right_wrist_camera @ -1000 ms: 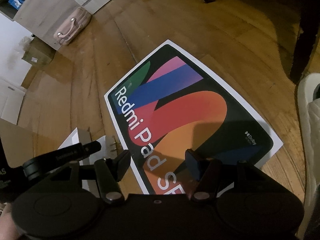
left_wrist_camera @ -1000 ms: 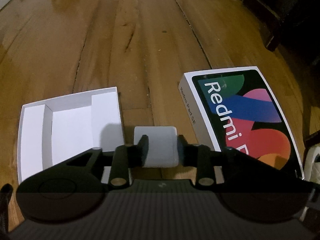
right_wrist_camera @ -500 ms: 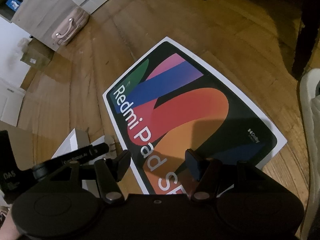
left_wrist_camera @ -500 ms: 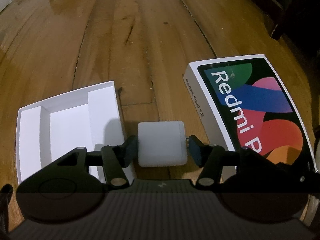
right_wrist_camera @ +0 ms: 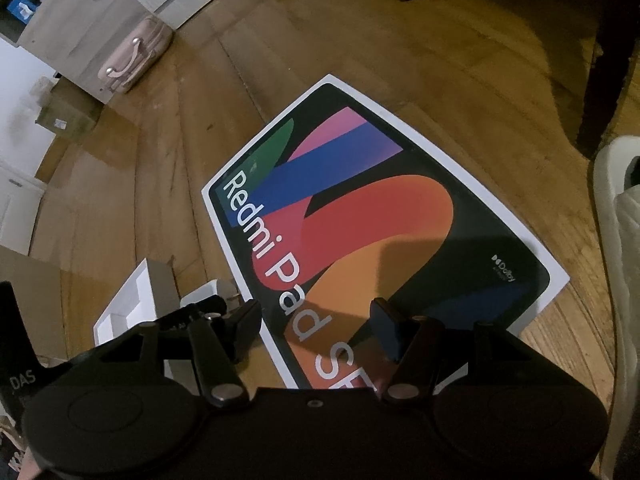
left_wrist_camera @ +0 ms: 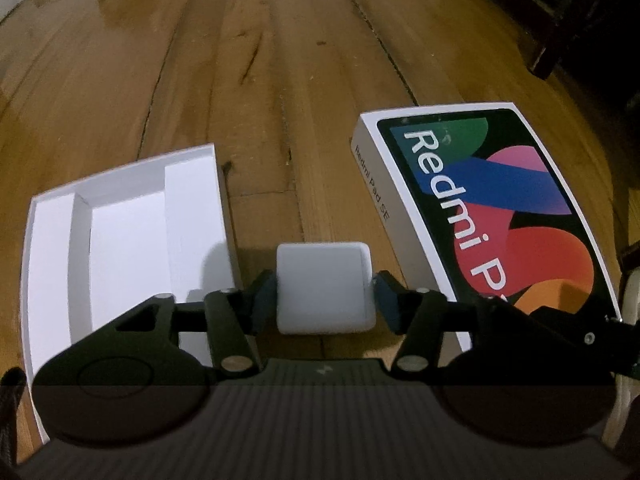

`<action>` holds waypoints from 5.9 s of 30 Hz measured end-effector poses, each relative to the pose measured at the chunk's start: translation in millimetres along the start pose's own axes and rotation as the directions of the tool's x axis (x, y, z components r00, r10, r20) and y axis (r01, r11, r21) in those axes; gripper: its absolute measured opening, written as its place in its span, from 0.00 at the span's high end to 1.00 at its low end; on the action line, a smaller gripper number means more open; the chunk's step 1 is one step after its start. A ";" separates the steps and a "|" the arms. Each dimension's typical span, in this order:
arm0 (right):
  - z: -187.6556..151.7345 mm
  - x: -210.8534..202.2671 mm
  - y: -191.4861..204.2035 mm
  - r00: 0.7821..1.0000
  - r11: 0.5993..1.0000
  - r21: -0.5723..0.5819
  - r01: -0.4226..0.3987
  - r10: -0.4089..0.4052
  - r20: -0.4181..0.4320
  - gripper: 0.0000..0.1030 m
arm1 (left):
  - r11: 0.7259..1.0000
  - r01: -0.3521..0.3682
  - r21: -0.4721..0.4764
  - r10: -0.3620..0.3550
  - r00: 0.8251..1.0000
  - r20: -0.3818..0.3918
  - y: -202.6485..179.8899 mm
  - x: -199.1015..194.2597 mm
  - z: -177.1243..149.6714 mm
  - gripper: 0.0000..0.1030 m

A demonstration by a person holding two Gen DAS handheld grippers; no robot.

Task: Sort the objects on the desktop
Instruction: 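Lift the pronged charger with the left gripper and carry it over the insert, then lower the pronged charger into the insert and open the left gripper, then move both grippers to opposite sides of the Redmi Pad SE box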

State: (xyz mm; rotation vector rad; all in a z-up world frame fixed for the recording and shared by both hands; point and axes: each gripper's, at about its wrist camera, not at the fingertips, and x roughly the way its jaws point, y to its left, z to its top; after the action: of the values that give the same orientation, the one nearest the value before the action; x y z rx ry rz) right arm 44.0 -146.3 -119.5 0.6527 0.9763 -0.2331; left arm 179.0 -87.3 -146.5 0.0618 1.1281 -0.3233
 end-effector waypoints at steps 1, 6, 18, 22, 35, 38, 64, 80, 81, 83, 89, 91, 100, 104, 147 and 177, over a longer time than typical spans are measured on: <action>0.0 0.6 0.1 1.000 1.000 0.002 -0.001 0.001 0.000 0.36 | 1.000 0.005 -0.014 -0.005 1.000 -0.011 1.4 0.8 -0.8 0.43; -0.6 2.5 1.7 1.000 1.000 -0.004 0.000 0.000 0.000 0.36 | 1.000 -0.005 0.006 0.005 1.000 0.008 0.5 1.8 -5.7 0.48; -2.7 -5.9 13.1 1.000 0.999 0.035 0.007 -0.007 0.018 0.36 | 1.000 0.011 -0.021 -0.010 0.999 0.053 -3.9 -18.1 -15.6 0.48; -1.3 -4.1 19.0 1.000 0.999 0.037 -0.003 0.002 0.019 0.36 | 1.000 0.016 -0.001 -0.016 0.999 0.042 -9.1 -20.6 -23.6 0.48; 5.1 16.8 34.7 1.000 1.000 0.013 0.024 -0.024 0.006 0.36 | 0.998 0.046 0.032 -0.046 0.999 0.000 -2.2 -11.4 -27.7 0.48; 7.8 20.0 38.4 1.000 1.000 0.008 0.027 -0.028 0.009 0.36 | 0.998 0.057 0.034 -0.057 0.998 0.016 -0.2 -10.6 -29.3 0.48; 11.1 26.6 33.0 1.000 0.999 0.050 -0.003 0.004 -0.004 0.35 | 0.996 0.079 -0.050 -0.080 0.997 -0.017 1.4 -17.4 -40.3 0.47; 3.3 18.2 20.7 1.000 0.999 0.035 -0.003 0.003 -0.006 0.35 | 0.999 0.042 0.006 -0.042 0.999 0.018 -6.9 -11.6 -46.9 0.48; 3.2 18.3 20.6 1.000 0.999 0.033 -0.001 0.002 -0.005 0.35 | 0.999 0.038 0.008 -0.038 0.999 0.019 -7.1 -12.4 -47.1 0.48; 2.8 16.7 19.2 1.000 0.999 0.034 0.000 0.000 -0.005 0.35 | 0.999 0.036 0.006 -0.036 0.999 0.021 -7.2 -15.5 -47.1 0.48; 2.1 14.4 16.3 1.000 0.999 0.053 -0.010 0.010 -0.006 0.35 | 0.996 0.068 -0.058 -0.066 0.997 0.035 2.5 -35.6 -35.8 0.48; 1.5 13.7 16.6 1.000 0.998 0.054 -0.010 0.010 -0.005 0.35 | 0.991 0.089 -0.098 -0.084 0.995 0.050 13.3 -46.1 -28.0 0.48; -2.3 12.0 23.3 1.000 1.000 0.028 -0.015 0.015 -0.010 0.35 | 0.952 0.062 -0.299 -0.024 0.991 0.128 90.8 -80.8 -21.2 0.48; -3.7 11.5 30.7 1.000 1.000 0.000 -0.016 0.016 -0.008 0.35 | 0.933 0.006 -0.361 0.034 0.994 0.104 119.3 -76.0 -29.8 0.48; 9.0 -17.9 57.3 1.000 0.992 -0.122 -0.009 0.009 0.002 0.34 | 0.921 0.086 -0.381 -0.016 0.983 0.183 78.8 -99.6 -14.9 0.18; 122.9 -6.2 3.7 0.966 0.783 -0.620 0.049 -0.194 -0.169 0.17 | 0.903 0.222 -0.368 -0.205 0.975 0.085 -11.7 -48.9 -35.7 0.09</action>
State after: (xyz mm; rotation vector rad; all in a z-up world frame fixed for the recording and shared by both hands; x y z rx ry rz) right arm 127.3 -218.8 -65.1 0.0075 1.2353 0.0565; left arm 125.5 -80.0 -116.9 -0.4105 1.1376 -0.2965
